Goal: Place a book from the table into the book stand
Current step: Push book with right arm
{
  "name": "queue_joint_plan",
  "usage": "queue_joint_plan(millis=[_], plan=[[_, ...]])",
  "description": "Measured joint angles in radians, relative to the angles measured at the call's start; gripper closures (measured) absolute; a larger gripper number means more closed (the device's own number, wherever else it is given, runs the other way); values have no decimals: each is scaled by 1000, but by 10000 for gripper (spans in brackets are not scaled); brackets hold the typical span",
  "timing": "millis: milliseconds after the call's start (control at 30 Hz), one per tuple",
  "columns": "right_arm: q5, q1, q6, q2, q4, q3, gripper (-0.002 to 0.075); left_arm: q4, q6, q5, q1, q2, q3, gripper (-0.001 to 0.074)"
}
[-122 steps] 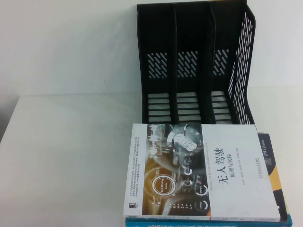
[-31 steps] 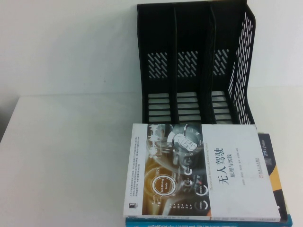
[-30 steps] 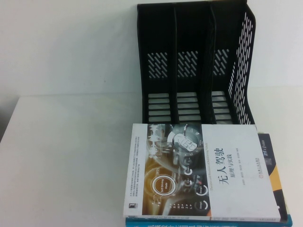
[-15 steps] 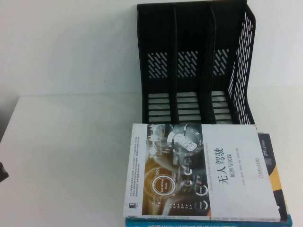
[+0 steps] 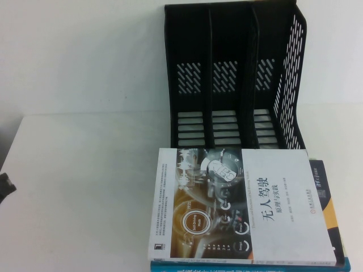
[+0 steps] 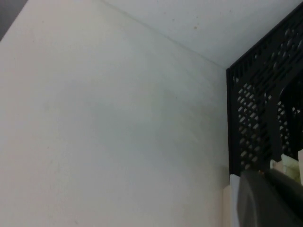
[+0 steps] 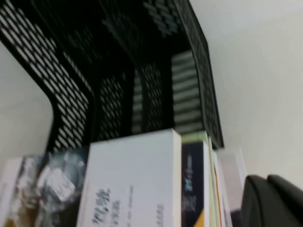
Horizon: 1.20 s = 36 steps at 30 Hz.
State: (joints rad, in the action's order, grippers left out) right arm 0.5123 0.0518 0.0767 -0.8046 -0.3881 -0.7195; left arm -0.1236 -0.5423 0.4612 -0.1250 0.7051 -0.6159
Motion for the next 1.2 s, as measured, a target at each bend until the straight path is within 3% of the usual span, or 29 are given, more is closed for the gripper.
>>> queue_joint_plan(millis=[367,800,1000,1200], plan=[[290,5,-88,-353,-16,-92,729,-63,327,130,0,184,-150,738],[195,5,-138,-377,-127,-129,729,-368,722,344,0,398,-205,738],[181,5,-186,-410,-176,-129,729,-401,804,318,0,423,-247,738],[134,5,-404,-477,-416,-129,729,-391,789,240,0,423,-259,738]])
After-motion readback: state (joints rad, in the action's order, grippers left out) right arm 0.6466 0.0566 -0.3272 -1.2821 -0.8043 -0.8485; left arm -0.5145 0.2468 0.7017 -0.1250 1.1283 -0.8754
